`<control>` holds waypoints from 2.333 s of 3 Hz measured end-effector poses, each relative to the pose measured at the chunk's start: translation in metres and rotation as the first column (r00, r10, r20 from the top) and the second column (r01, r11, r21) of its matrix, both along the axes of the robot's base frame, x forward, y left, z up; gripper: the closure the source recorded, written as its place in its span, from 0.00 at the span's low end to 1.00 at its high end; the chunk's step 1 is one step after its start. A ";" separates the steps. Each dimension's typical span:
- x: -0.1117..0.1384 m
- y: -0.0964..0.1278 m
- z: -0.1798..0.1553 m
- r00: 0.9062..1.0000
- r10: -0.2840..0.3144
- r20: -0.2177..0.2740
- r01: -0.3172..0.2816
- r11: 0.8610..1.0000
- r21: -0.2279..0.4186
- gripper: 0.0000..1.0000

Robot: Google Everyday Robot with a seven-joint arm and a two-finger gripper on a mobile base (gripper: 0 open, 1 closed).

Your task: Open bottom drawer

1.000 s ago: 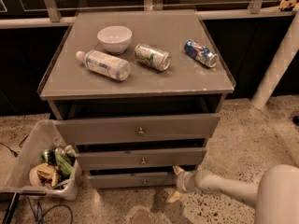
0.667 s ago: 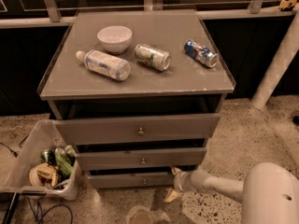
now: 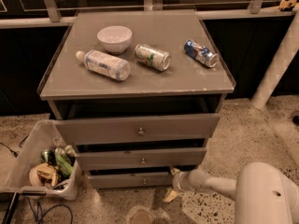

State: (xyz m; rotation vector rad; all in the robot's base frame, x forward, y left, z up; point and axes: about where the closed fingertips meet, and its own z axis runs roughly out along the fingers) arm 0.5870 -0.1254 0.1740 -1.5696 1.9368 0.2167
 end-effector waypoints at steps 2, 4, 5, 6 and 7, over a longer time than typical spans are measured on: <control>0.000 0.000 0.000 1.000 0.000 0.000 0.000 1.000 0.000 0.36; 0.000 0.000 0.000 1.000 0.000 0.000 0.000 1.000 0.000 0.82; 0.000 0.000 0.004 1.000 0.000 0.000 0.000 1.000 0.000 1.00; -0.018 -0.001 0.007 0.999 0.032 -0.012 -0.032 0.999 0.006 1.00; -0.018 -0.001 0.014 0.999 0.032 -0.012 -0.032 0.999 0.006 1.00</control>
Offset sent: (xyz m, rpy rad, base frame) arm 0.0000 0.0000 0.0000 0.0000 0.0000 0.0000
